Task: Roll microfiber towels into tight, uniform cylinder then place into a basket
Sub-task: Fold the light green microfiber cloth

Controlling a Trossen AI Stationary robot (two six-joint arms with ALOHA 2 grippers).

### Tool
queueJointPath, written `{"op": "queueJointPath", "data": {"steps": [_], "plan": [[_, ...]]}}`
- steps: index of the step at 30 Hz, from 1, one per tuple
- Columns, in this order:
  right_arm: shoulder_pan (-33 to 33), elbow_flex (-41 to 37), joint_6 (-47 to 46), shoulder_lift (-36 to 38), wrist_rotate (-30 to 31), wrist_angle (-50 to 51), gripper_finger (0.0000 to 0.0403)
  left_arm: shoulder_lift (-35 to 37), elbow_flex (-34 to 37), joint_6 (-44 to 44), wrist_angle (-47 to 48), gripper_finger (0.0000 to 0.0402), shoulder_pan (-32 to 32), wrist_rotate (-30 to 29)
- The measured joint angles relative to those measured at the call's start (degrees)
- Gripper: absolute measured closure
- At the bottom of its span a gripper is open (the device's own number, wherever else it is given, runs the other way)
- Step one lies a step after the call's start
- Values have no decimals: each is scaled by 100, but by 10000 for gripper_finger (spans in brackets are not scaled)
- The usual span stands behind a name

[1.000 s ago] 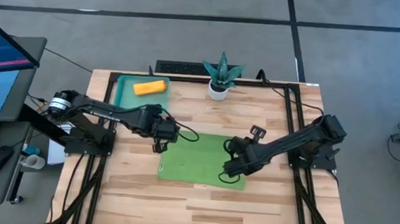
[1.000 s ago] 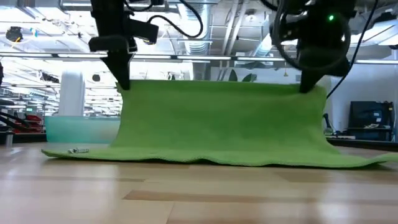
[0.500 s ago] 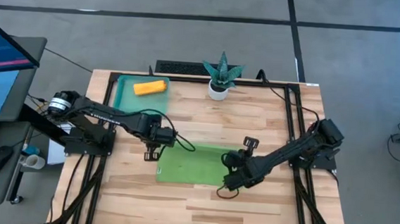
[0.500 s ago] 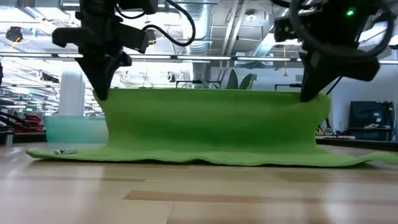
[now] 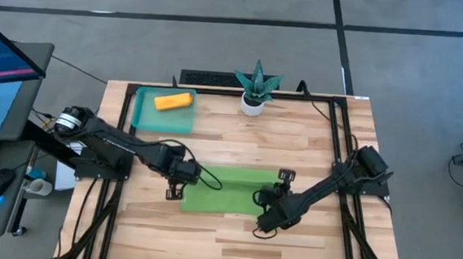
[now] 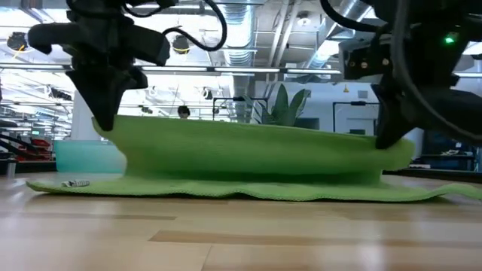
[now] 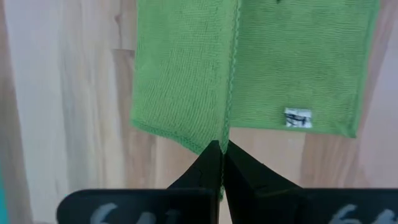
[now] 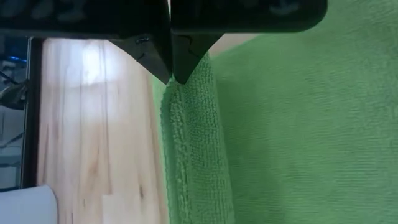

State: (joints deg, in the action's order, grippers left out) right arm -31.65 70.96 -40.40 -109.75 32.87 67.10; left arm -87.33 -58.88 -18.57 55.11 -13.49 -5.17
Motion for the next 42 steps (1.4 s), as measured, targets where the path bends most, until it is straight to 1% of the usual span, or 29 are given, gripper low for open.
{"op": "queueJointPath", "data": {"steps": [4, 7, 12, 15, 18, 25, 31, 35, 42], "plan": [[-107, 0, -107, -124, -27, -92, 399, -7, -12, -398, -82, 401, -280, 15], [-213, -2, -82, -134, -62, -147, 399, -190, 7, -691, -289, 401, -448, 95], [-343, 11, 24, -134, -66, -231, 399, -612, 7, -724, -445, 401, -627, 436], [-398, 20, 31, -131, -163, -273, 399, -774, 7, -765, -517, 401, -710, 527], [-482, 20, 21, -129, -279, -373, 398, -772, 3, -844, -556, 401, -765, 536], [-646, 180, -4, -125, -328, -391, 398, -852, 7, -957, -597, 401, -838, 587], [-723, 241, -2, -124, -564, -399, 397, -841, 5, -957, -623, 401, -837, 669], [-758, 241, 16, -123, -590, -585, 397, -841, 5, -954, -615, 401, -838, 869], [-774, 239, 3, -123, -623, -696, 397, -841, 5, -902, -603, 401, -838, 887]]}}
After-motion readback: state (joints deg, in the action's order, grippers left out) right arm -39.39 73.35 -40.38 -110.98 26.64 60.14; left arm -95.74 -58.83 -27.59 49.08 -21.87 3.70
